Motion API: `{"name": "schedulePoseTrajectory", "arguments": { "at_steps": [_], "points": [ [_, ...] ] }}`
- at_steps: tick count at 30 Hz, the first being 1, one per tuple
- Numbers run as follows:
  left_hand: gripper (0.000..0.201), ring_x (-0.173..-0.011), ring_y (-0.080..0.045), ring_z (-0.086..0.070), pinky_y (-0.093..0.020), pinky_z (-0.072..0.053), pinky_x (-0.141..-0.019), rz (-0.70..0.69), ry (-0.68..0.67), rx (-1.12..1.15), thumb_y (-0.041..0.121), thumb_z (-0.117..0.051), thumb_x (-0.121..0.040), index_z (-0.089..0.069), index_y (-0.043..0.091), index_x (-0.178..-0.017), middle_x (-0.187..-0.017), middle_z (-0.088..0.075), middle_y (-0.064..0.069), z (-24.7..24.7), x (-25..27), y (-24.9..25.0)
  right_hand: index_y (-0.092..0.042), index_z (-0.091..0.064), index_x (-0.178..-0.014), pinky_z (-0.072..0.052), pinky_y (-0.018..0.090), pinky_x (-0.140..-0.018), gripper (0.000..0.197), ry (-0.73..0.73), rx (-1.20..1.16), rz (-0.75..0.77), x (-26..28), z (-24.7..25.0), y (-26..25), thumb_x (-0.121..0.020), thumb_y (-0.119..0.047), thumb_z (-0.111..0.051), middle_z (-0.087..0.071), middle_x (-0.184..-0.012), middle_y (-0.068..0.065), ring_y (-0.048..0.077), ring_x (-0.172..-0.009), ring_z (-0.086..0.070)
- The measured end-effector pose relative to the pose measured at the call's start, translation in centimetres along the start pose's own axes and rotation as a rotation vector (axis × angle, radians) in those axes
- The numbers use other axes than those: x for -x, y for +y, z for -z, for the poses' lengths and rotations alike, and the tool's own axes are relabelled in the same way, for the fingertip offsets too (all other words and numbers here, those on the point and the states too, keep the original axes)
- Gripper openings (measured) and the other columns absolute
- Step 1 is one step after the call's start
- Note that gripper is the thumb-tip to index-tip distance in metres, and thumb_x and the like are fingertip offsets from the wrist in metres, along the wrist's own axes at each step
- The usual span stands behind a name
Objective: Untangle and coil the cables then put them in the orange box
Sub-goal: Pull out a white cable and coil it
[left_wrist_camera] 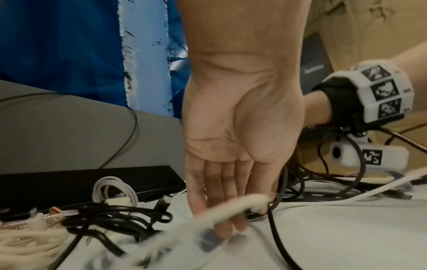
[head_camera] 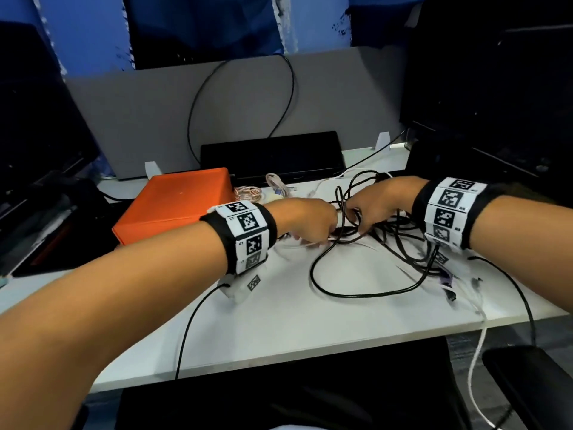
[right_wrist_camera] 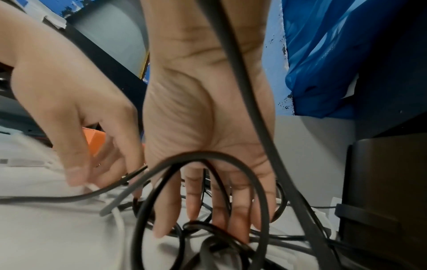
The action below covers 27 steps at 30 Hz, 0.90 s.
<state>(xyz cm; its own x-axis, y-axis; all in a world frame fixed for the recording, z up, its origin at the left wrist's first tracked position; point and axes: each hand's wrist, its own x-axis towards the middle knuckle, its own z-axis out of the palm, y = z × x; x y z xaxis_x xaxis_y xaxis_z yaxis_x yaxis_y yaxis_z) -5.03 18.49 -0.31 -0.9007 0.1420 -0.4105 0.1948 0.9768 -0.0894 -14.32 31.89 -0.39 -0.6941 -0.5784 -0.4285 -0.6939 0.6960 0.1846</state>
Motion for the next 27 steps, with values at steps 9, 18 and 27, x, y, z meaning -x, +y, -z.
{"name": "schedulePoseTrajectory", "arguments": {
  "at_steps": [9,18,27],
  "points": [
    [0.029,-0.103,-0.037,-0.064,-0.044,-0.053,-0.087,0.093,0.457,0.087,0.006,-0.045,-0.096,-0.068,0.0,-0.111,-0.111,-0.069,-0.02,8.4,2.8,-2.9,-0.029,-0.074,-0.098,-0.046,0.039,-0.101,0.045,0.199,-0.419,0.079,1.3,-0.1,2.0,-0.087,-0.057,-0.041,-0.071,-0.115,-0.01,0.013,-0.106,-0.063],
    [0.024,-0.096,-0.026,-0.054,-0.028,-0.032,-0.071,0.169,1.102,0.267,0.016,-0.046,-0.103,-0.061,0.004,-0.118,-0.119,-0.065,-0.017,16.4,5.4,-6.7,-0.006,-0.065,-0.126,-0.05,0.038,-0.099,0.038,0.198,-0.009,-0.185,1.9,0.7,5.7,-0.103,-0.026,-0.044,-0.063,-0.136,0.015,0.033,-0.117,-0.061],
    [0.035,-0.069,-0.011,-0.042,-0.022,-0.03,-0.059,0.132,1.204,0.224,0.01,-0.04,-0.102,-0.036,0.029,-0.074,-0.076,-0.045,0.002,17.7,6.3,-6.7,-0.022,-0.061,-0.102,-0.046,0.038,-0.073,0.026,1.163,-0.177,0.27,7.9,3.8,-2.9,-0.096,-0.042,-0.044,-0.063,-0.099,0.003,0.028,-0.092,-0.059]
  ]
}}
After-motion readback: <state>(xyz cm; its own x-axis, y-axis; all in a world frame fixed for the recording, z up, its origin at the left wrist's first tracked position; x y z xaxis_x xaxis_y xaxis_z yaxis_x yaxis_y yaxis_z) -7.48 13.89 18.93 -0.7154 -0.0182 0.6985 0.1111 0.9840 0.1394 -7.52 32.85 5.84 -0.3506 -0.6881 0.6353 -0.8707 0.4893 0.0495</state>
